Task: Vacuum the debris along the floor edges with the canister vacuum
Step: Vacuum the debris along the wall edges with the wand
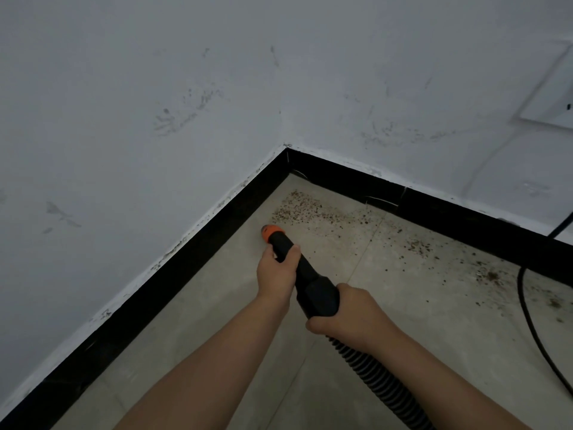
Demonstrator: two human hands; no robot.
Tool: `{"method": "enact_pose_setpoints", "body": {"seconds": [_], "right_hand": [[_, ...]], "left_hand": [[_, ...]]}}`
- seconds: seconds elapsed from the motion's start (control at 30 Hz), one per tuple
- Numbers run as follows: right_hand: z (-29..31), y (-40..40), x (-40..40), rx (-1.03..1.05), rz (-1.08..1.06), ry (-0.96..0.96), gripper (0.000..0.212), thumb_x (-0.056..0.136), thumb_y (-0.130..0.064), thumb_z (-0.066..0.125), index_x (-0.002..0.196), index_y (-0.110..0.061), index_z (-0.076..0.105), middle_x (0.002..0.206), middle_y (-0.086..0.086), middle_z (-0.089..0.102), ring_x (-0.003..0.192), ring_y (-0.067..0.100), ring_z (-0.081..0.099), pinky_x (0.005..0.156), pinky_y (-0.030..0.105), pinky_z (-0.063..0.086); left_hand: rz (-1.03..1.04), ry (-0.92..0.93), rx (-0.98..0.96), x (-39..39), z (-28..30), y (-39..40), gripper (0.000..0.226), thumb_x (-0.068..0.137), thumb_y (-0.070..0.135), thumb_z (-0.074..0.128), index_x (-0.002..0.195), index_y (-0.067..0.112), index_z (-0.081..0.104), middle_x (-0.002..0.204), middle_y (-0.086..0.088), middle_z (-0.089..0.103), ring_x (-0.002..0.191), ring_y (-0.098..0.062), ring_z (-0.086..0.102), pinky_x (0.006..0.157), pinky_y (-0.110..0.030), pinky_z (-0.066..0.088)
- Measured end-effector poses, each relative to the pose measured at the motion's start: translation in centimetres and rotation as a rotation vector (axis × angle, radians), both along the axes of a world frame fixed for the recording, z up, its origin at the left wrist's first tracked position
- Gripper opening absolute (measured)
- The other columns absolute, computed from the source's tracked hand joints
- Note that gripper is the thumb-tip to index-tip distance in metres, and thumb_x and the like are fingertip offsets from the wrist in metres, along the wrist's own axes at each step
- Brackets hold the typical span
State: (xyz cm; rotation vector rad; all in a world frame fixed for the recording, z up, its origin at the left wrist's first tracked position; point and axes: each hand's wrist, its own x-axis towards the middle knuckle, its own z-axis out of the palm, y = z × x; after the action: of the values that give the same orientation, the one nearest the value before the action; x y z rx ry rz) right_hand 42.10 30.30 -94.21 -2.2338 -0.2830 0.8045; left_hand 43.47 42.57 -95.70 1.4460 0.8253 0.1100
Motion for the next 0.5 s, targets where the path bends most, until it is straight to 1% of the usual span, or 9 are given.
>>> {"method": "enact_pose_setpoints", "body": {"seconds": [0.07,0.17,0.2,0.27,0.33,0.5], "right_hand": [[0.4,-1.0,0.0,-0.029,-0.017,-0.017,0.032,0.071,-0.032,0.072,0.075,-0.023,0.041,0.077,-0.007,0.051,0.06,0.002,0.048,0.044,0.012,0.036],[0.8,-2.5,0.3,-0.039,-0.061,-0.024,0.031,0.072,-0.031,0.073,0.075,-0.023,0.043,0.075,-0.007,0.052,0.059,0.001,0.048,0.039,0.007,0.034],[0.7,-2.8,0.6,-0.041,-0.071,-0.023,0.031,0.072,-0.031,0.073,0.075,-0.023,0.043,0.075,-0.007,0.052,0.06,0.002,0.049,0.039,0.008,0.034],[0.5,-3.3,1.2,-0.043,-0.081,-0.012,0.032,0.07,-0.032,0.075,0.076,-0.023,0.044,0.078,-0.005,0.055,0.062,0.004,0.052,0.045,0.011,0.039],[0.2,-3.5,1.8,-0.036,-0.083,0.001,0.032,0.069,-0.031,0.075,0.077,-0.022,0.046,0.079,-0.004,0.056,0.064,0.005,0.054,0.049,0.016,0.041],[-0.5,-2.4,2.4,-0.008,-0.061,0.01,0.031,0.069,-0.031,0.074,0.079,-0.022,0.046,0.08,-0.006,0.054,0.064,0.003,0.051,0.046,0.013,0.037]], "left_hand": [[-0.041,0.002,-0.019,0.2,0.1,-0.8,0.047,0.092,0.021,0.056,0.135,0.007,0.043,0.123,-0.014,0.056,0.105,-0.024,0.056,0.094,-0.033,0.047],[-0.101,-0.004,0.009,1.1,0.3,-2.2,0.045,0.093,0.02,0.055,0.134,0.005,0.043,0.116,-0.002,0.054,0.1,-0.017,0.053,0.086,-0.026,0.045],[-0.11,-0.005,0.018,1.4,0.4,-2.6,0.046,0.093,0.021,0.054,0.135,0.005,0.042,0.116,-0.002,0.053,0.102,-0.018,0.053,0.087,-0.025,0.044],[-0.114,0.004,0.028,2.0,0.2,-3.2,0.048,0.093,0.022,0.055,0.136,0.006,0.041,0.122,-0.007,0.054,0.108,-0.022,0.054,0.091,-0.027,0.044],[-0.108,0.005,0.028,2.4,0.2,-3.4,0.049,0.093,0.022,0.054,0.137,0.006,0.04,0.116,-0.006,0.053,0.105,-0.02,0.054,0.089,-0.026,0.044],[-0.078,-0.006,0.06,2.8,-0.4,-2.3,0.044,0.093,0.021,0.055,0.133,0.008,0.044,0.119,-0.01,0.056,0.097,-0.017,0.053,0.089,-0.027,0.045]]}}
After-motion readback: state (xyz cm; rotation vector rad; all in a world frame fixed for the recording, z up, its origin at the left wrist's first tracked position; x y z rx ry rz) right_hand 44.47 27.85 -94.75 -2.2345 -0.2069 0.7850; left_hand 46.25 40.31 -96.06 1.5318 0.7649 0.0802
